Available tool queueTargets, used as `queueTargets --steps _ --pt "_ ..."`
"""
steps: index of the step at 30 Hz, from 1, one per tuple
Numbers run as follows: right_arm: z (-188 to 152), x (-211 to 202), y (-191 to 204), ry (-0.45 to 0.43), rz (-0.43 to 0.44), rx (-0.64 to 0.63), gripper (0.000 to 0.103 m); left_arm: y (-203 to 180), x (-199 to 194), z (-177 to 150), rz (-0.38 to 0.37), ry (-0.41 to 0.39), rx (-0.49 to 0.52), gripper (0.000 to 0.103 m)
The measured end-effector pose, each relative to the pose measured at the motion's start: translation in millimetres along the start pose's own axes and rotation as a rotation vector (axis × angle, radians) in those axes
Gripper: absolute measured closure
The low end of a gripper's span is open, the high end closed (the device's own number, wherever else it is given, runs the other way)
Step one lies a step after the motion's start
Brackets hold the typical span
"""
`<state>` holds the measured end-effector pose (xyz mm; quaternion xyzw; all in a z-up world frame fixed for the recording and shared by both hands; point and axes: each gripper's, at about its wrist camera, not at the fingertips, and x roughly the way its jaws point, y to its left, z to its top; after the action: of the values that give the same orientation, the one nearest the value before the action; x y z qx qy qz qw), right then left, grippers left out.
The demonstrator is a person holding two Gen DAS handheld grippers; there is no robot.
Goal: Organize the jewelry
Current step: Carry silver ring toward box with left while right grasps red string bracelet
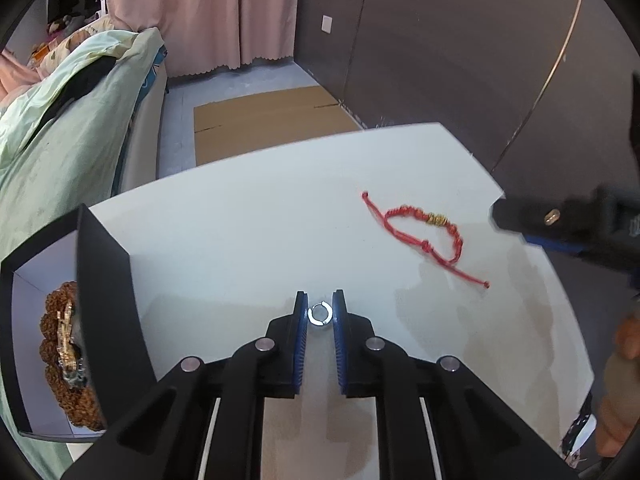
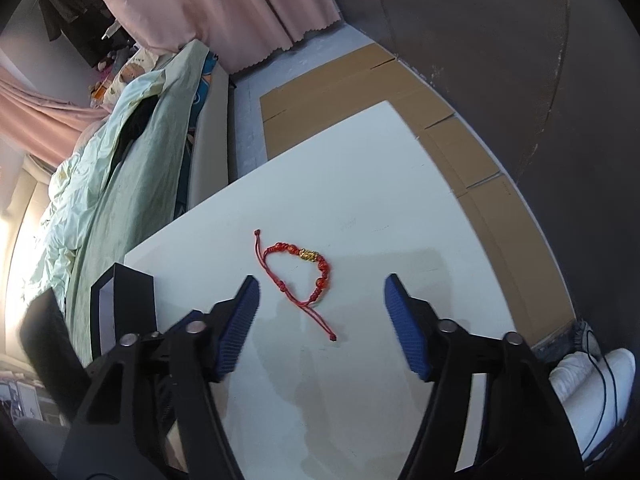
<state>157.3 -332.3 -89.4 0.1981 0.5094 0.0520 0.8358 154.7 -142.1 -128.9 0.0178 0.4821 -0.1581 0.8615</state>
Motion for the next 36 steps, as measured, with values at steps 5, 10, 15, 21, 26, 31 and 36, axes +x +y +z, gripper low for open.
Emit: queueTargets --steps 5,10,15,21,26,31,36 --pt "2.5 9.2 4.3 -0.009 -0.019 -0.022 0.055 12.7 -15.5 2.6 -0.015 -0.034 -0.034 0.093" --pt "2.4 25.3 11.5 0.007 -0.073 -0.053 0.057 25.2 -30.3 5.0 -0.033 -0.062 -0.069 0.092" --pt "2.1 39.0 22.2 -0.002 -0.154 -0.103 0.057 28.6 -39.9 7.2 -0.039 -0.09 -0.091 0.092" --pt "-4.3 54.6 43.5 -0.024 -0.268 -0.215 0.061 38.4 -43.3 5.8 -0.03 -0.097 -0.122 0.092" --pt "-10.4 54.9 44.9 -0.02 -0.293 -0.274 0.095 38.2 -51.2 2.0 -0.027 -0.11 -0.136 0.092" --pt "-15.9 47.4 49.8 -0.034 -0.253 -0.295 0.095 38.7 -62.0 -1.3 -0.027 -0.127 -0.136 0.092" --pt "-18.6 27.1 59.8 -0.076 -0.189 -0.293 0.095 43.6 -75.3 -5.3 -0.017 -0.149 -0.145 0.092"
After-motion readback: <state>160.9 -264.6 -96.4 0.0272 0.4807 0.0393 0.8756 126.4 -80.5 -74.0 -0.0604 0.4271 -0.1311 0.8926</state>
